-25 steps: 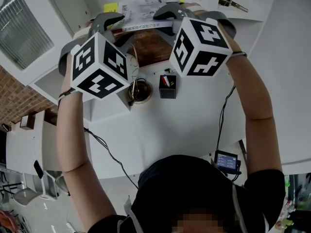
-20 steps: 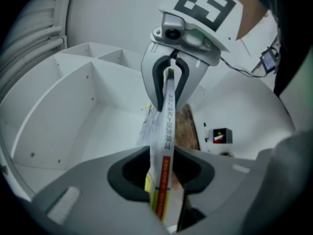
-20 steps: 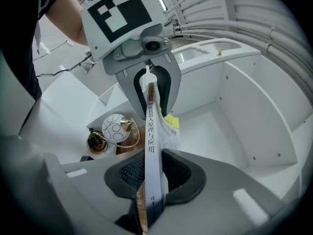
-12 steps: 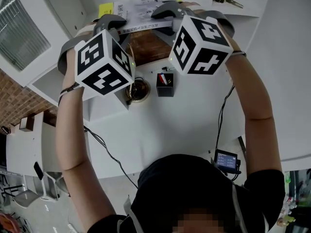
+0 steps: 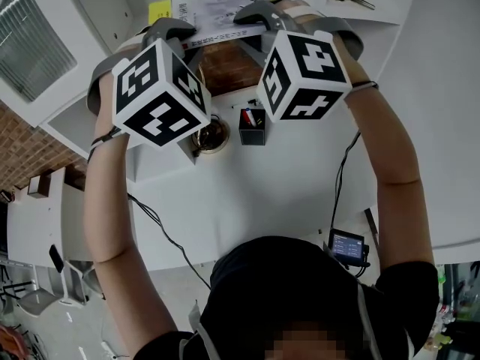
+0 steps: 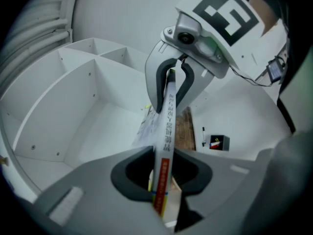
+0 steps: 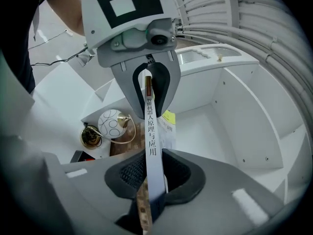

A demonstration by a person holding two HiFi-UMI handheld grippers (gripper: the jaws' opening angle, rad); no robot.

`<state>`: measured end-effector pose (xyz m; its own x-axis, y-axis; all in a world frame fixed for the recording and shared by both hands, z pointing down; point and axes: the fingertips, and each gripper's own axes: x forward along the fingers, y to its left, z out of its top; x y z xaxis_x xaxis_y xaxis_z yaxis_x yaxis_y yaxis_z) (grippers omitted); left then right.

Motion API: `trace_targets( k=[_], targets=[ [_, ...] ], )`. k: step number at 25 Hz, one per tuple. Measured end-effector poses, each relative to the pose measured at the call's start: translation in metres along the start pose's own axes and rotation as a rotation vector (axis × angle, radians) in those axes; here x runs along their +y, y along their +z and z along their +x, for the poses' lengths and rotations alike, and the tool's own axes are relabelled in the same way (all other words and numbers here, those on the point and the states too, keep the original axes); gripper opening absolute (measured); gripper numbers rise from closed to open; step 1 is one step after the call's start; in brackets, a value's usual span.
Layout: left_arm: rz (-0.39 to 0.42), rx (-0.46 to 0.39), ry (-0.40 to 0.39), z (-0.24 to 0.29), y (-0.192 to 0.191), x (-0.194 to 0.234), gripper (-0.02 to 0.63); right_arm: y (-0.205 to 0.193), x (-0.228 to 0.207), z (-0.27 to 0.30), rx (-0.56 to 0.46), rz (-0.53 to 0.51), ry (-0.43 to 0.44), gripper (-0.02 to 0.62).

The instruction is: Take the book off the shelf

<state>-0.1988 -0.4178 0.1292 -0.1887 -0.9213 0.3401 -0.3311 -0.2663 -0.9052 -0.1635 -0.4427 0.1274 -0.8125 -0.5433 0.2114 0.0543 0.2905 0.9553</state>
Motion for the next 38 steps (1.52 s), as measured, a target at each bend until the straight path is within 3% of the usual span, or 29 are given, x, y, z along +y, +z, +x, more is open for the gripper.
trace_targets(
  k=[10,27,38],
  targets=[
    [0.014,0.017,0.030,-0.017,0.004,-0.014,0.084,0.006,0.012,-0.017,-0.006,-0.012,0.001,0.072],
    [0.093,-0.011,0.116,-0.039,0.005,-0.033,0.081,0.017,0.031,-0.041,0.038,0.010,-0.082,0.072],
    [0.091,-0.041,0.152,-0.060,0.011,-0.034,0.078,0.027,0.028,-0.060,0.058,-0.025,-0.126,0.069]
  ],
)
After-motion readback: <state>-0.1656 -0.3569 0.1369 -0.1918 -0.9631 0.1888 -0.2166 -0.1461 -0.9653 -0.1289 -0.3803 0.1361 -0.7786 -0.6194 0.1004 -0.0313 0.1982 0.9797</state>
